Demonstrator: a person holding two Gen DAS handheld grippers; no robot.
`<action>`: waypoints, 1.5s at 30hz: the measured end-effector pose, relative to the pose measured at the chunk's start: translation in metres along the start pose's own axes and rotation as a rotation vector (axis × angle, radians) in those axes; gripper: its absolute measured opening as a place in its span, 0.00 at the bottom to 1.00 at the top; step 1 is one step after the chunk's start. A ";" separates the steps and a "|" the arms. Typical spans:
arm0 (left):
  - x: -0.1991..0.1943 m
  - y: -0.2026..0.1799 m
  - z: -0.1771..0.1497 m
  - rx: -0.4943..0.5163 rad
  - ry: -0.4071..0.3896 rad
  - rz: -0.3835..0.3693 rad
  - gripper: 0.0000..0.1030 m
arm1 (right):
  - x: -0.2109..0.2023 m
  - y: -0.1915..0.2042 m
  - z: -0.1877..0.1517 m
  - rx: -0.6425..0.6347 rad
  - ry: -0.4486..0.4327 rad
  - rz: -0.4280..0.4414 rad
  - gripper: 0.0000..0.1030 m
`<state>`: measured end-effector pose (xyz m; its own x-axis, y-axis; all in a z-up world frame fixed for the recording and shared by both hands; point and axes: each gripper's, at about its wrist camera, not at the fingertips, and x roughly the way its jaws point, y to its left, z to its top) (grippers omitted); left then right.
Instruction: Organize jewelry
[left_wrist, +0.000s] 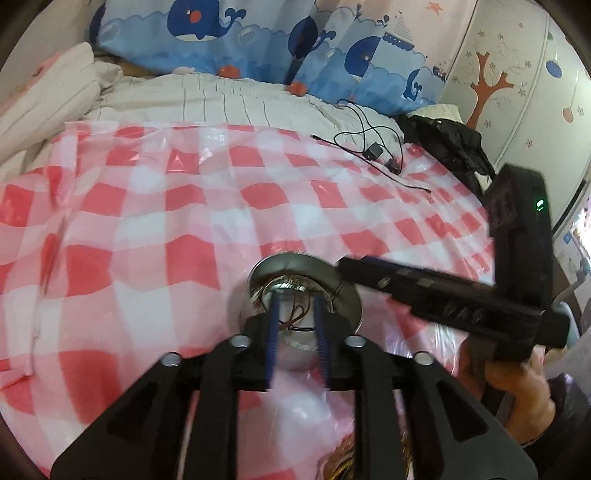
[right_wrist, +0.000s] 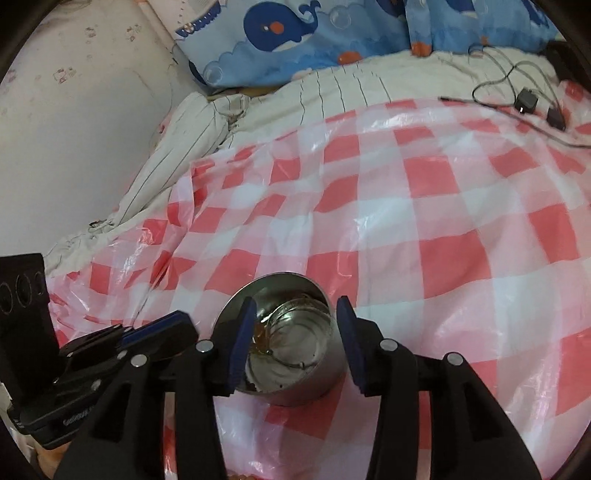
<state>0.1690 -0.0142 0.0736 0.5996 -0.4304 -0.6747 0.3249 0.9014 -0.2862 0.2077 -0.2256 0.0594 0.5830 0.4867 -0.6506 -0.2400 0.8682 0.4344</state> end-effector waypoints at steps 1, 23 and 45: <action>-0.007 0.001 -0.003 -0.006 -0.001 0.005 0.23 | -0.009 0.000 -0.004 0.003 -0.012 0.003 0.44; -0.035 -0.047 -0.119 0.158 0.137 0.035 0.32 | -0.108 -0.027 -0.149 0.074 -0.052 0.037 0.60; -0.048 -0.037 -0.102 0.107 0.114 -0.053 0.03 | -0.097 -0.027 -0.152 0.057 -0.028 0.013 0.63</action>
<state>0.0537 -0.0219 0.0468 0.4944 -0.4640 -0.7351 0.4335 0.8646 -0.2541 0.0400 -0.2810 0.0163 0.6019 0.4947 -0.6269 -0.2039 0.8542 0.4783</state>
